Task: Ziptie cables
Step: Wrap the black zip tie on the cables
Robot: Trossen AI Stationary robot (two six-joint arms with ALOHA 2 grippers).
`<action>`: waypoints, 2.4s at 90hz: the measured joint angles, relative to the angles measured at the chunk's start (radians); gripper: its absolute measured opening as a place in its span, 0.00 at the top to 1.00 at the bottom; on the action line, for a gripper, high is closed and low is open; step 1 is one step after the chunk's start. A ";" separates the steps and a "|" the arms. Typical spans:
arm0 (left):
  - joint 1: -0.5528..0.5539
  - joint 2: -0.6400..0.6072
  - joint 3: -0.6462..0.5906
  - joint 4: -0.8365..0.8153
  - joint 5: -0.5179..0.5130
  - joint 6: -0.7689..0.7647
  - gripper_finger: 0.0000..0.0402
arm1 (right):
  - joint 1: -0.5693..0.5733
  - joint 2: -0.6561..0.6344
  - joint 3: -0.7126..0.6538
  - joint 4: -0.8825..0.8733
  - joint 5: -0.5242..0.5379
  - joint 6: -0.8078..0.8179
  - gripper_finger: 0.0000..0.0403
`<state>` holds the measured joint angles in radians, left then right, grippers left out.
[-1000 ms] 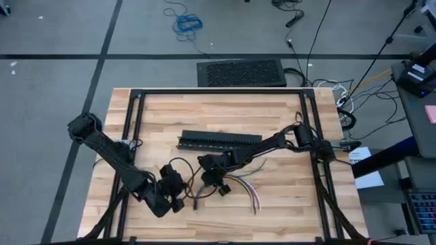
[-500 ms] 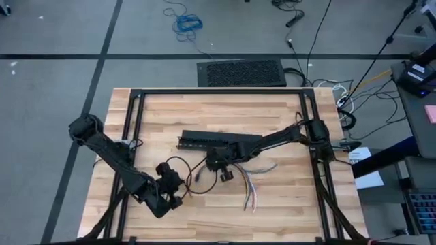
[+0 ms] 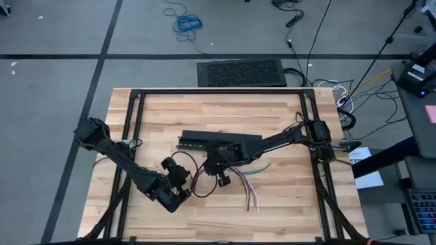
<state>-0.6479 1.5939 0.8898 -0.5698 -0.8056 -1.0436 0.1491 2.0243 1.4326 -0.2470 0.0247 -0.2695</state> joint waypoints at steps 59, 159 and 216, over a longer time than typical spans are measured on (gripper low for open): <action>0.046 -0.015 0.000 0.236 -0.027 0.268 1.00 | 0.025 0.007 0.002 -0.052 0.163 -0.005 0.78; 0.043 -0.016 0.000 0.276 -0.043 0.301 1.00 | 0.002 0.010 0.002 0.165 -0.029 0.013 0.99; -0.020 -0.120 -0.003 0.234 -0.040 0.350 1.00 | -0.008 0.006 -0.004 0.181 -0.040 0.034 1.00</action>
<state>-0.6682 1.4738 0.8871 -0.3357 -0.8459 -0.6937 0.1413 2.0300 1.4291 -0.0659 -0.0157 -0.2359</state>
